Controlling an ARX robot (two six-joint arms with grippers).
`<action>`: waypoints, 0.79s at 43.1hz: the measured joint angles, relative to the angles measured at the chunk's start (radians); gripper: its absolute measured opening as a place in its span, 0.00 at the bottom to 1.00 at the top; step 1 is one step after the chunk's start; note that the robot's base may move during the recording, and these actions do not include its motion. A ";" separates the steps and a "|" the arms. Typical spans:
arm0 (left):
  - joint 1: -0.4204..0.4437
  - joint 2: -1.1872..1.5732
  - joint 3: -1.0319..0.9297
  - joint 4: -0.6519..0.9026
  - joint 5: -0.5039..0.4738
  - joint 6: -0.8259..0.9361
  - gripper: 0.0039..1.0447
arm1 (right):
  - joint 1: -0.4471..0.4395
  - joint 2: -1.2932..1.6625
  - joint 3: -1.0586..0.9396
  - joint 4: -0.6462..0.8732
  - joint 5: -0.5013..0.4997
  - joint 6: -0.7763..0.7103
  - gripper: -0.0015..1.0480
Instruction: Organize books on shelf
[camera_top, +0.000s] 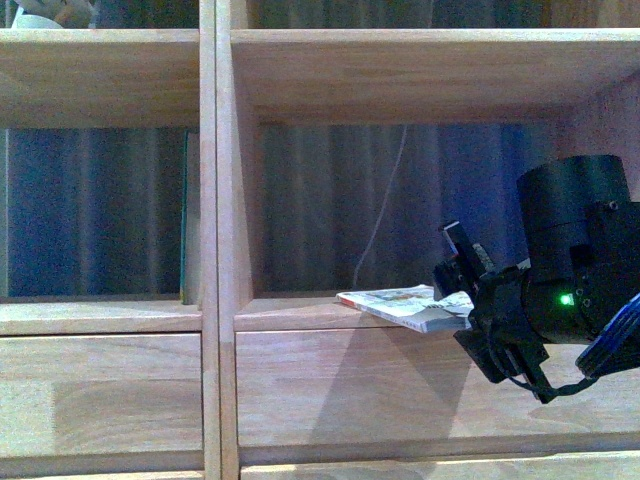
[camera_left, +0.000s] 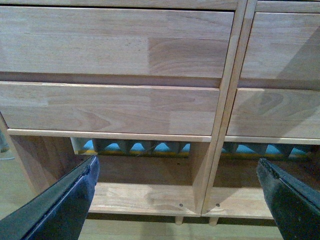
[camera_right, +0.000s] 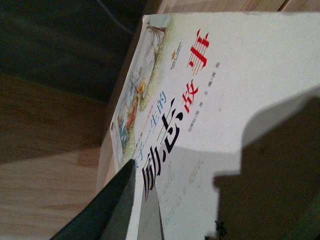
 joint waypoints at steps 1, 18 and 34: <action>0.000 0.000 0.000 0.000 0.000 0.000 0.93 | -0.002 0.000 0.000 0.003 0.000 0.000 0.36; 0.000 0.000 0.000 0.000 0.000 0.000 0.93 | -0.033 -0.024 -0.065 0.115 -0.047 0.025 0.07; 0.374 0.363 0.120 0.291 0.612 -0.305 0.93 | -0.071 -0.136 -0.094 0.176 -0.176 0.045 0.07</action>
